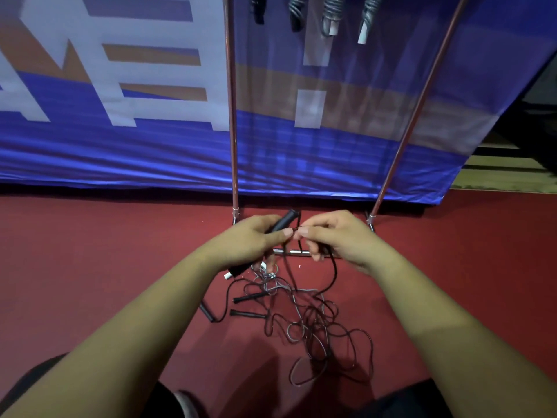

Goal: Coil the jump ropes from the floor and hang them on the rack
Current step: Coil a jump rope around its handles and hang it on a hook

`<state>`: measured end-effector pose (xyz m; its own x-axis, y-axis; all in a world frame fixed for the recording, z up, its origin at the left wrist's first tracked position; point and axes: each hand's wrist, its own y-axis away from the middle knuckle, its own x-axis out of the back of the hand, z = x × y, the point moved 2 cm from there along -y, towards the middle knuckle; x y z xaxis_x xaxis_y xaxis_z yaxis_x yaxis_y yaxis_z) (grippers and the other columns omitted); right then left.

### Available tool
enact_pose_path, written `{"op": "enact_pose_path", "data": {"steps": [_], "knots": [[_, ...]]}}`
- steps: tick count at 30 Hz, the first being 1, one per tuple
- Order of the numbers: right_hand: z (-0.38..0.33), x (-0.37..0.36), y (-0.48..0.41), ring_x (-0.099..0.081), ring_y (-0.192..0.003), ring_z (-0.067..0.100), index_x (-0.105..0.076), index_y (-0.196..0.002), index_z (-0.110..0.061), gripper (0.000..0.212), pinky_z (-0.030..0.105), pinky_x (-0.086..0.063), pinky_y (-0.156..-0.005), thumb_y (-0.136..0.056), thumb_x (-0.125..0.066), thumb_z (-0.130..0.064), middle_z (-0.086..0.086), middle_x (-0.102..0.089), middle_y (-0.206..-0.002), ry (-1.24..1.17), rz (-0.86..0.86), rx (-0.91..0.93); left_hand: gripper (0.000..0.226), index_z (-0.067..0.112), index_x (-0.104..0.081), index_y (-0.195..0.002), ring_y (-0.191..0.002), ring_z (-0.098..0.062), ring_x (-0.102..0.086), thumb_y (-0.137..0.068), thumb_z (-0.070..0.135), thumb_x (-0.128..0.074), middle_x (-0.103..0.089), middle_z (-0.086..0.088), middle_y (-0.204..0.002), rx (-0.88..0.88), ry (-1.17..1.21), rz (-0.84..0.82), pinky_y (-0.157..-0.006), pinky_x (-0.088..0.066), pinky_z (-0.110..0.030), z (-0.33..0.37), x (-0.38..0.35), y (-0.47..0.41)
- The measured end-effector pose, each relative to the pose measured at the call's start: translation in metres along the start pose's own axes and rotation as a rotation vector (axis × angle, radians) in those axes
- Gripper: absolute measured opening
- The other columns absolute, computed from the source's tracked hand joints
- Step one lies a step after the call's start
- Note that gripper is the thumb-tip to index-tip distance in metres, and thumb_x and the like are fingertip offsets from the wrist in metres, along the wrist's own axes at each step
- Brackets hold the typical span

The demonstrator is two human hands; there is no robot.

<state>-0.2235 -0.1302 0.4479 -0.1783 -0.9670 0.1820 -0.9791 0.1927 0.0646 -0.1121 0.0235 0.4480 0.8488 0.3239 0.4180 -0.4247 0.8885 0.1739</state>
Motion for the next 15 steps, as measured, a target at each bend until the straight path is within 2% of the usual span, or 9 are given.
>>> {"op": "enact_pose_path", "data": {"steps": [2,3,5,7,9,11,13,15], "knots": [[0.007,0.009,-0.001,-0.057,-0.058,0.018,-0.069,-0.087,0.002,0.015,0.026,-0.048,-0.062,-0.093,-0.064,-0.011,0.009,-0.060,-0.061,0.039,-0.013,-0.025,0.017,0.017,-0.055,-0.091,-0.045,-0.015,-0.046,-0.100,0.031,-0.058,-0.050,0.004,-0.055,-0.014,-0.021,0.050,-0.045,-0.037,-0.025,0.003,0.005,0.001],[0.014,0.015,-0.001,-0.060,-0.063,0.016,-0.070,-0.085,-0.002,0.016,0.026,-0.048,-0.068,-0.092,-0.067,-0.016,0.009,-0.065,-0.065,0.152,-0.058,-0.051,0.018,0.015,-0.053,-0.088,-0.041,-0.013,-0.041,-0.099,0.028,-0.058,-0.046,0.004,-0.052,-0.027,0.059,0.092,-0.041,-0.033,-0.022,0.005,0.008,0.001],[0.037,0.026,-0.001,-0.060,-0.070,0.011,-0.072,-0.079,-0.014,0.015,0.026,-0.045,-0.073,-0.091,-0.069,-0.022,0.007,-0.073,-0.076,0.434,-0.180,-0.164,0.019,0.013,-0.048,-0.083,-0.035,-0.009,-0.034,-0.099,0.020,-0.057,-0.044,0.002,-0.053,-0.074,0.357,0.223,-0.036,-0.027,-0.019,0.009,0.019,0.002],[0.065,0.037,0.001,-0.060,-0.063,0.004,-0.069,-0.074,-0.016,0.019,0.021,-0.043,-0.065,-0.091,-0.067,-0.011,0.014,-0.074,-0.086,0.544,-0.259,-0.348,0.020,0.012,-0.048,-0.081,-0.035,-0.010,-0.034,-0.099,0.015,-0.056,-0.047,0.000,-0.059,-0.109,0.572,0.355,-0.033,-0.025,-0.018,0.010,0.034,0.004],[0.085,0.044,0.005,-0.060,-0.057,0.001,-0.070,-0.076,-0.013,0.020,0.018,-0.040,-0.054,-0.092,-0.063,-0.003,0.019,-0.073,-0.093,0.544,-0.268,-0.497,0.018,0.012,-0.051,-0.082,-0.037,-0.011,-0.038,-0.100,0.015,-0.055,-0.054,-0.002,-0.070,-0.096,0.535,0.432,-0.034,-0.027,-0.019,0.006,0.047,0.007],[0.093,0.047,0.004,-0.063,-0.056,0.006,-0.070,-0.088,0.000,0.010,0.024,-0.052,-0.057,-0.093,-0.062,-0.002,0.018,-0.072,-0.086,0.402,-0.164,-0.543,0.013,0.015,-0.057,-0.090,-0.041,-0.014,-0.049,-0.101,0.018,-0.055,-0.064,-0.005,-0.086,-0.032,0.354,0.497,-0.037,-0.033,-0.019,-0.002,0.058,0.009],[0.085,0.046,-0.001,-0.065,-0.056,0.013,-0.065,-0.100,0.008,0.016,0.030,-0.057,-0.064,-0.095,-0.062,-0.006,0.013,-0.068,-0.075,0.264,-0.026,-0.478,0.007,0.019,-0.061,-0.099,-0.047,-0.015,-0.063,-0.102,0.022,-0.055,-0.068,-0.009,-0.095,0.019,0.210,0.564,-0.039,-0.038,-0.019,-0.009,0.068,0.013],[0.062,0.036,-0.005,-0.057,-0.052,0.014,-0.065,-0.100,0.008,0.021,0.027,-0.053,-0.056,-0.095,-0.063,-0.013,0.006,-0.059,-0.065,0.253,0.020,-0.347,0.012,0.014,-0.063,-0.107,-0.051,-0.015,-0.067,-0.101,0.022,-0.056,-0.072,-0.009,-0.099,0.027,0.202,0.554,-0.039,-0.039,-0.019,-0.011,0.072,0.015]]}}
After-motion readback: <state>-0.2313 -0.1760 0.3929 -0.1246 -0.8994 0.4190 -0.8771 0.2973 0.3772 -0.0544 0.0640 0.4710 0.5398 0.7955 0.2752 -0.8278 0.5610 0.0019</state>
